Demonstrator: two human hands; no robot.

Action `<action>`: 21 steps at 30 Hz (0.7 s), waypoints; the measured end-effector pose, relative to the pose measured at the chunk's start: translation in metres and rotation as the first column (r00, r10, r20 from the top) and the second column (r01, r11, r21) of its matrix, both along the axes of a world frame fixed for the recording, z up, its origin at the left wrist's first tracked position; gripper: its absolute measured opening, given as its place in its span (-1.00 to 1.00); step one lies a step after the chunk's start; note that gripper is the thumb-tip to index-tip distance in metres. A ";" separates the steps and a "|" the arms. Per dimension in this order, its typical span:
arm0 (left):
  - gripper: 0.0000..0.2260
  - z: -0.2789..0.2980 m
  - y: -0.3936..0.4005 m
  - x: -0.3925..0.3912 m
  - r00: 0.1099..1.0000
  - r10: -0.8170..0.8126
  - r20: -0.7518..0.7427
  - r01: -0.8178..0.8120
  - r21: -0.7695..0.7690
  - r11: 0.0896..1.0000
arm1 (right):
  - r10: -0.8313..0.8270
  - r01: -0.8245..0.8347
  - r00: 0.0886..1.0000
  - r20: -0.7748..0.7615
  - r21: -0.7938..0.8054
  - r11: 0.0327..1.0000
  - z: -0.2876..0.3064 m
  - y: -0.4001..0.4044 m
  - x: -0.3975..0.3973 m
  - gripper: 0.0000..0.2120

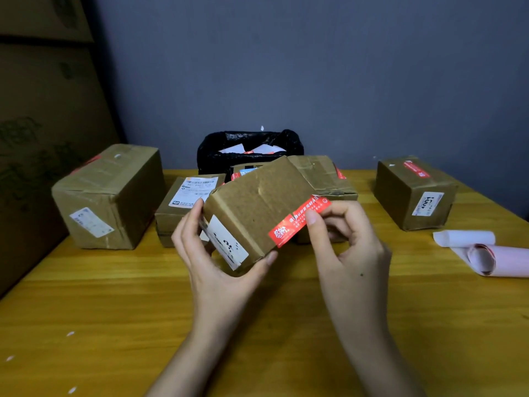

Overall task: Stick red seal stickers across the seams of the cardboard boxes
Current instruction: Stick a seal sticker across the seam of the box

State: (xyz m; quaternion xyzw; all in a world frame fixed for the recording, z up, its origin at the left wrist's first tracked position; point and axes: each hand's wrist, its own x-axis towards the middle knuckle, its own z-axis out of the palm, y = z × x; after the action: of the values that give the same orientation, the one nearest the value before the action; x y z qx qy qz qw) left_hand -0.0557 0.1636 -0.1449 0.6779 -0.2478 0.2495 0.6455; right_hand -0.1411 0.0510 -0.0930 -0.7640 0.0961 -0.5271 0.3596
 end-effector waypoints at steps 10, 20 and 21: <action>-0.07 0.002 -0.001 0.000 0.999 0.018 -0.042 -0.018 -0.004 1.000 | 0.234 -0.226 0.971 -0.050 0.123 0.966 0.002 0.005 0.000 -0.72; -0.12 0.002 0.001 0.001 0.994 -0.034 -0.100 0.034 -0.003 0.999 | 0.360 -0.372 0.928 0.097 0.291 0.881 0.002 0.015 0.002 -0.75; -0.10 0.003 0.001 0.000 0.994 -0.032 -0.101 0.033 0.004 0.999 | 0.371 -0.388 0.922 0.115 0.309 0.868 0.001 0.015 0.002 -0.75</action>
State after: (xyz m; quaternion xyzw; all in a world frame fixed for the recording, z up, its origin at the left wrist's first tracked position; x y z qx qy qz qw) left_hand -0.0560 0.1651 -0.1414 0.6875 -0.2267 0.2035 0.6592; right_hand -0.1387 0.0660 -0.0916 -0.6838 0.0206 -0.4427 0.5796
